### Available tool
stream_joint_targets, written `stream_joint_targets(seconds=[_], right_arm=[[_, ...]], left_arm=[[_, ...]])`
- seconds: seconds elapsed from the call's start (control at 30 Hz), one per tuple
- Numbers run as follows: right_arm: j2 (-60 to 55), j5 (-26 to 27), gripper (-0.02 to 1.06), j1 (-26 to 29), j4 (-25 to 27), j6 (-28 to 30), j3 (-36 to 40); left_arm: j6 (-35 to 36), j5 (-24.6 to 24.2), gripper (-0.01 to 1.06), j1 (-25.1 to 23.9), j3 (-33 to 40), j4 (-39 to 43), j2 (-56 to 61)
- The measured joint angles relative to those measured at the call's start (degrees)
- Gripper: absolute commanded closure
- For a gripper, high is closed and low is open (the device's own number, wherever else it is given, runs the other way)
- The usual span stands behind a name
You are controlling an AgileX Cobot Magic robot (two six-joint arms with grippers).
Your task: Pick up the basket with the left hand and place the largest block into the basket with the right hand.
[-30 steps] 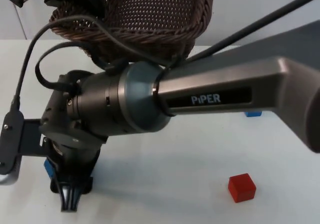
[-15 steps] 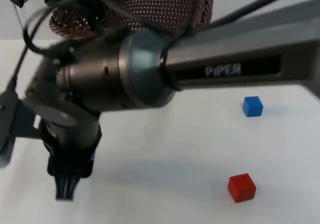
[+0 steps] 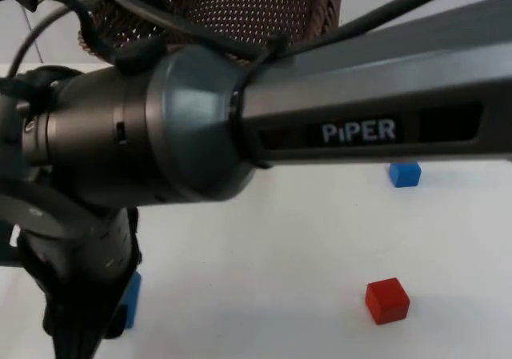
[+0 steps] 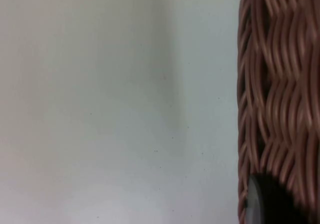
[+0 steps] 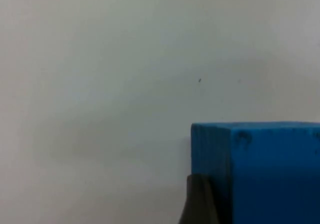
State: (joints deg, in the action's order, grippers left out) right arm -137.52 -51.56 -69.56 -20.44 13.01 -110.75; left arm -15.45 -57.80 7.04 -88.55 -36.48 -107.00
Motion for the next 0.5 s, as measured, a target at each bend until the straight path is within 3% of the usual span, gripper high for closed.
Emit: stream_joint_targets(seconds=[0.17, 0.3, 0.5], right_arm=[[-0.2, -3.5, 1.05, 0.0, 2.0, 0.7, 0.0], [1.4, -6.1, 1.05, 0.0, 6.5, 2.4, 0.0], [4.1, -7.1, 1.05, 0.0, 9.9, 2.6, 1.9]], left_arm=[[0.0, 0.0, 1.05, 0.0, 0.0, 0.0, 0.0], [0.0, 0.0, 1.05, 0.0, 0.0, 0.0, 0.0], [0.0, 0.0, 1.05, 0.0, 0.0, 0.0, 0.0]])
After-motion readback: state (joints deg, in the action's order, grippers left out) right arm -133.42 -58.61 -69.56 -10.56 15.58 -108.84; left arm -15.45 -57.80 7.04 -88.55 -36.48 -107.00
